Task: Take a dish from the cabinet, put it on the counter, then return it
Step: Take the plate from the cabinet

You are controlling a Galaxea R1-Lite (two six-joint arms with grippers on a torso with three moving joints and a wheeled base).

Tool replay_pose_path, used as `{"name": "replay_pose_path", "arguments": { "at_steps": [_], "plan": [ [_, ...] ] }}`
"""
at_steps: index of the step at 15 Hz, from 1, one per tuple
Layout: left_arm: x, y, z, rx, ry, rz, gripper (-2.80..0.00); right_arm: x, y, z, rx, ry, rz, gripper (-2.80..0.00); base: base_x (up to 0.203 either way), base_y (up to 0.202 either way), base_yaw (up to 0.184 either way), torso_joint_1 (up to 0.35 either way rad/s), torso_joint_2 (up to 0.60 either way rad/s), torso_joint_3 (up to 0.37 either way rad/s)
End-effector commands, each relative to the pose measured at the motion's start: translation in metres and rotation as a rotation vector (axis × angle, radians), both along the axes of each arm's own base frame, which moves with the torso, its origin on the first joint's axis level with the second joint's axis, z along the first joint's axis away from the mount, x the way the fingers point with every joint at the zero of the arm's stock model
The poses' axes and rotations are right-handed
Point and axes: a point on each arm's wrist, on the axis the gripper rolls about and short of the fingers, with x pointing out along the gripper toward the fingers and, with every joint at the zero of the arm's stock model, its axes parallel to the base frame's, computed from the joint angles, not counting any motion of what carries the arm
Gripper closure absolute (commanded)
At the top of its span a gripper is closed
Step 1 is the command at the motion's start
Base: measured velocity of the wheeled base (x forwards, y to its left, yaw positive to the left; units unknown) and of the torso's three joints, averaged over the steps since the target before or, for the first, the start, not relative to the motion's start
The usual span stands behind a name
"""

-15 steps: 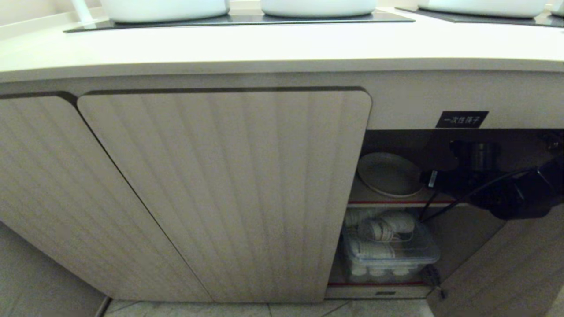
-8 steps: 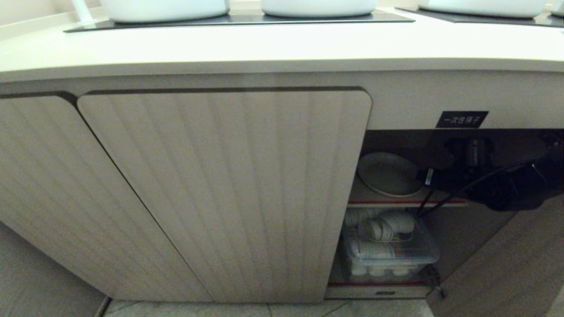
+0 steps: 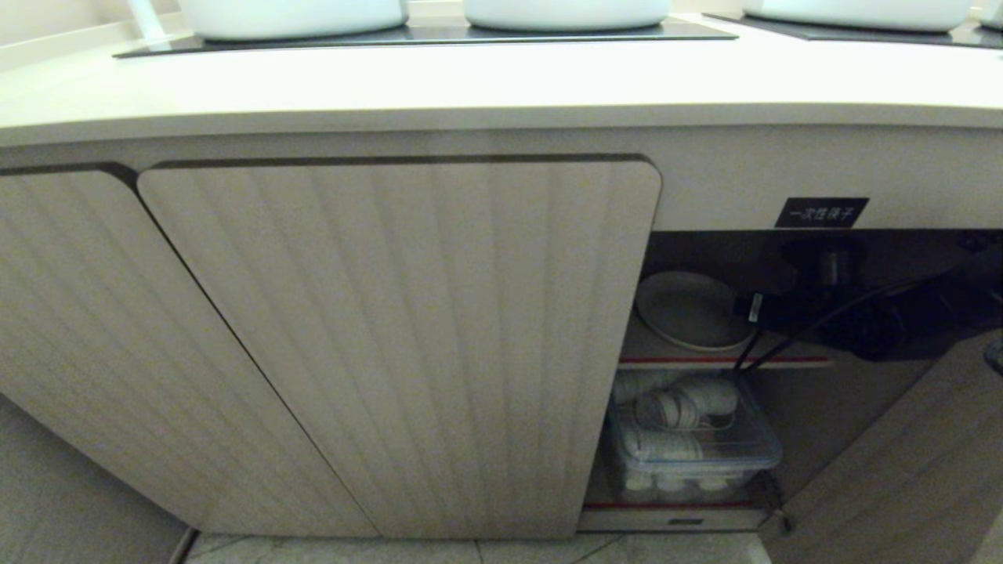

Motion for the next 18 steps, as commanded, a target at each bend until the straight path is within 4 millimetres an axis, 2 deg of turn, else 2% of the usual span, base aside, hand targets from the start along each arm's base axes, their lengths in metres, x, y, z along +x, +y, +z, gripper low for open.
{"name": "replay_pose_path", "arguments": {
  "at_steps": [1, 18],
  "plan": [
    [0.0, 0.0, 0.0, 0.0, 0.0, 0.0, -2.8, 0.0016, 0.0011, -0.0028, 0.0, 0.001, 0.001, -2.8, 0.0, 0.0, 0.0, 0.0, 0.0, 0.0],
    [0.0, 0.0, 0.0, 0.0, 0.0, 0.001, -2.8, 0.0002, 0.0049, -0.0063, 0.008, 0.013, 0.006, -2.8, 0.0, 0.0, 0.0, 0.0, 0.0, 0.0]
  ]
}}
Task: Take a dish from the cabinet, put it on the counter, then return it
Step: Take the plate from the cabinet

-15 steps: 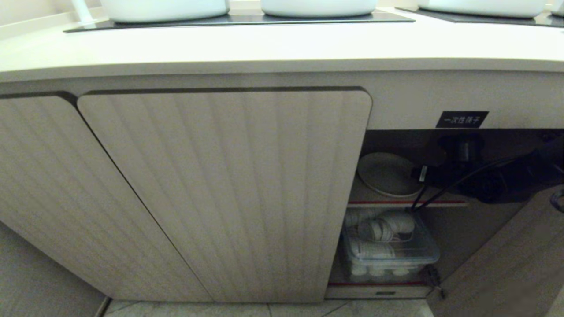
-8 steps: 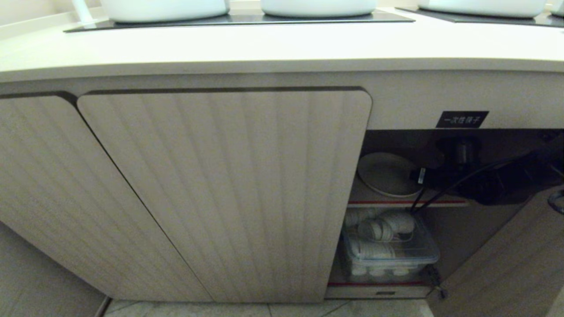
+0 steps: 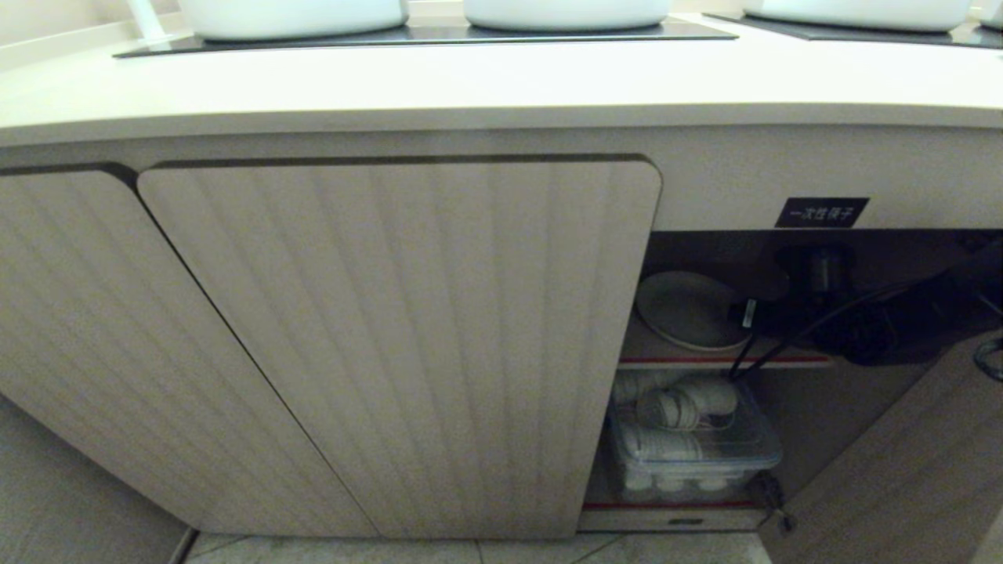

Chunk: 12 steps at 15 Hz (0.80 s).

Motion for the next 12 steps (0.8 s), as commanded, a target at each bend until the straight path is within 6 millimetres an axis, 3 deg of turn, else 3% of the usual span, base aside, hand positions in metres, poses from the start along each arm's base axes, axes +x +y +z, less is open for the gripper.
{"name": "replay_pose_path", "arguments": {
  "at_steps": [1, 12],
  "plan": [
    [0.0, 0.0, 0.0, 0.0, 0.0, -0.001, -2.8, 0.0004, 0.0003, 0.0023, 0.001, -0.009, -0.002, -2.8, 0.0, 0.0, 0.0, 0.0, 0.0, 0.0],
    [0.0, 0.0, 0.0, 0.0, 0.0, -0.001, -2.8, 0.0041, 0.0049, -0.0047, 0.004, 0.004, 0.009, -2.8, 0.0, 0.0, 0.0, 0.0, 0.0, 0.0]
  ]
}}
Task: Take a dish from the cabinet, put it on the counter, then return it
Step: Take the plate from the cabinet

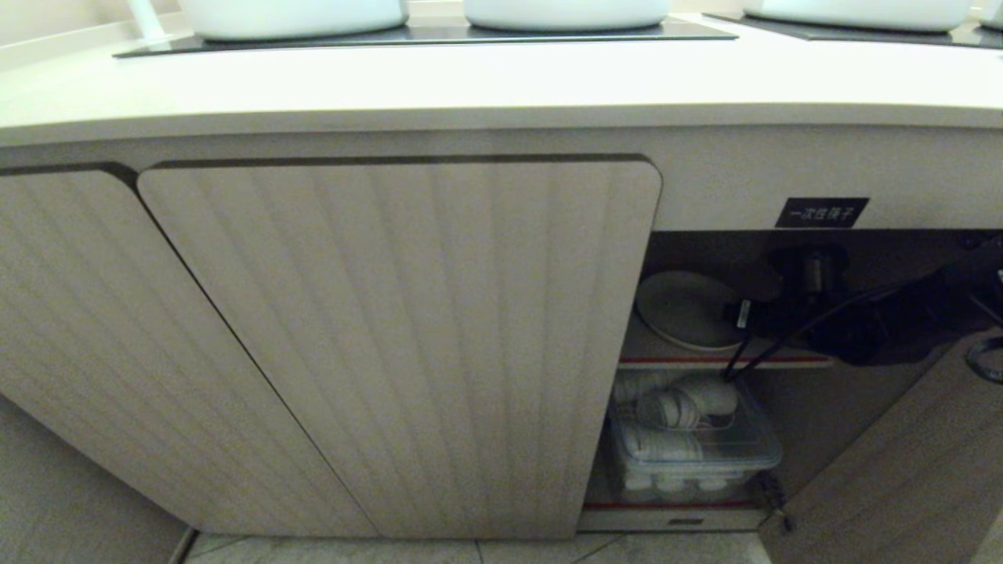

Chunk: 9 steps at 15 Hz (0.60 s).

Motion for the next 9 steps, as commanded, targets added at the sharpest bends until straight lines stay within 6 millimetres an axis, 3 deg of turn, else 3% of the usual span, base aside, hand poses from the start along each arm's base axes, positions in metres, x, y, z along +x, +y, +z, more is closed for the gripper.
{"name": "replay_pose_path", "arguments": {
  "at_steps": [1, 9],
  "plan": [
    [0.0, 0.0, 0.0, 0.0, 0.0, 0.002, -2.8, 0.0021, 0.0, -0.002, 0.0, 0.002, -0.001, -2.8, 0.0, 0.0, 0.0, 0.0, 0.0, 0.0],
    [0.0, 0.0, 0.0, 0.0, 0.0, 0.0, -2.8, 0.0109, -0.0006, 0.0004, -0.004, 0.084, -0.005, -2.8, 0.0, 0.0, 0.0, 0.0, 0.0, 0.0]
  ]
}}
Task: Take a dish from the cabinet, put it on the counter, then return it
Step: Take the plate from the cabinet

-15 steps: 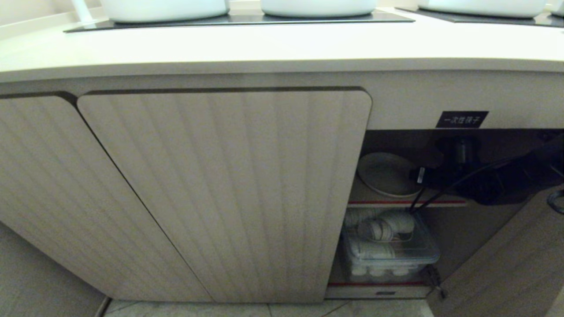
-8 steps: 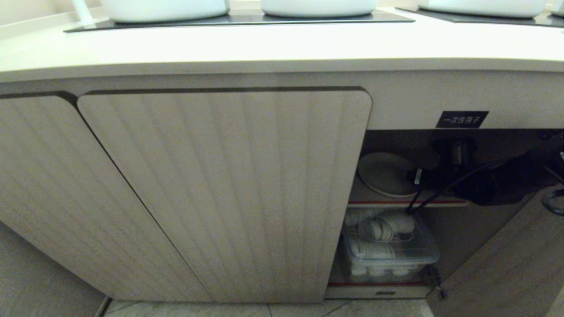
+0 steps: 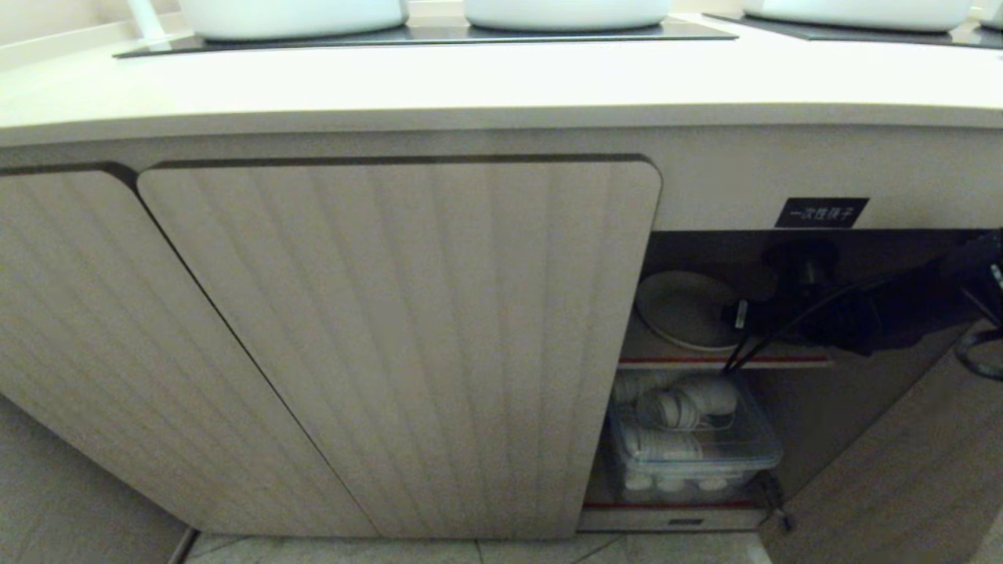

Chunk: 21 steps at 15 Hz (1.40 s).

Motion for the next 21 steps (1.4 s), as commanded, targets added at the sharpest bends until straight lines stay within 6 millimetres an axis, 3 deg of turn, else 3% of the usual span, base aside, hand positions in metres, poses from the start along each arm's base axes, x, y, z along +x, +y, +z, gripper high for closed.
{"name": "replay_pose_path", "arguments": {
  "at_steps": [1, 21],
  "plan": [
    [0.0, 0.0, 0.0, 0.0, 0.0, 0.0, -2.8, 0.003, 0.0, -0.001, 0.002, -0.004, -0.004, -2.8, 0.0, 0.0, 0.0, 0.0, 0.0, 0.0],
    [0.0, 0.0, 0.0, 0.0, 0.0, -0.001, -2.8, 0.027, -0.001, -0.007, -0.002, -0.028, -0.059, -2.8, 0.0, 0.0, 0.0, 0.0, 0.0, 0.0]
  ]
}}
